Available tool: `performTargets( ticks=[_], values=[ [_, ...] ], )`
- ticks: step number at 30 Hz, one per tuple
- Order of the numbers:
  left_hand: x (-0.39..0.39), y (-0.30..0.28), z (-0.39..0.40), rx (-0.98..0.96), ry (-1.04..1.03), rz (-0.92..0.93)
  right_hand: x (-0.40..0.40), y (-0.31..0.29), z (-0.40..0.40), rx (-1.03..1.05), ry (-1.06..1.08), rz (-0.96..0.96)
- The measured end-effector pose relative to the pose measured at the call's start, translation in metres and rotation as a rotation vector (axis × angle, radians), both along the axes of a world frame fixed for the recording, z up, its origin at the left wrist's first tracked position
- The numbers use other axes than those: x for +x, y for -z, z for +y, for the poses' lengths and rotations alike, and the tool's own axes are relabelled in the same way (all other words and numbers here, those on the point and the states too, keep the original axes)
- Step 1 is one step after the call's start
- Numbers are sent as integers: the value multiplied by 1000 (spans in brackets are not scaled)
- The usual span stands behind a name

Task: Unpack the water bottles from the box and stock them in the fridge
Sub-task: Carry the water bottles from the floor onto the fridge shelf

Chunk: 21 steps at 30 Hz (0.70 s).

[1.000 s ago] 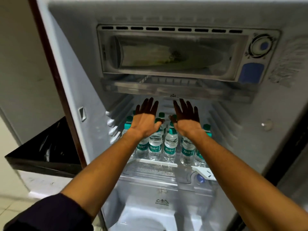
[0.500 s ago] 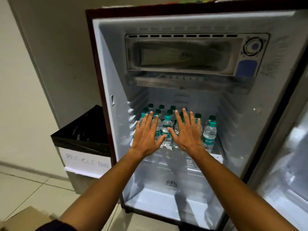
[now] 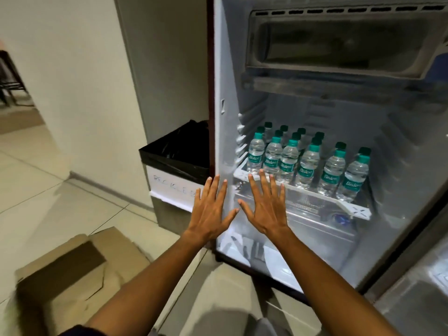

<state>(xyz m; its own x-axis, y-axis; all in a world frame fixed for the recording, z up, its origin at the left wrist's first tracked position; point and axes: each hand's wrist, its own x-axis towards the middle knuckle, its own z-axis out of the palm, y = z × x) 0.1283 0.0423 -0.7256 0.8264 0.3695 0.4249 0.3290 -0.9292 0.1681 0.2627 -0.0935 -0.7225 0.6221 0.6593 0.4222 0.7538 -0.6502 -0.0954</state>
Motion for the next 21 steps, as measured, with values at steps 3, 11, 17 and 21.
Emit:
performTargets(
  ticks=[3,11,17,21],
  values=[
    [-37,19,16,-27,-99,51,-25,13,22,-18,-76,26],
    [-135,57,64,-101,-358,138,-98,45,89,-73,-290,71],
    [-226,88,90,-186,-574,183,-159,71,150,-156,-448,96],
    [-294,108,98,-231,-726,194,-214,88,188,-197,-600,114]
  ],
)
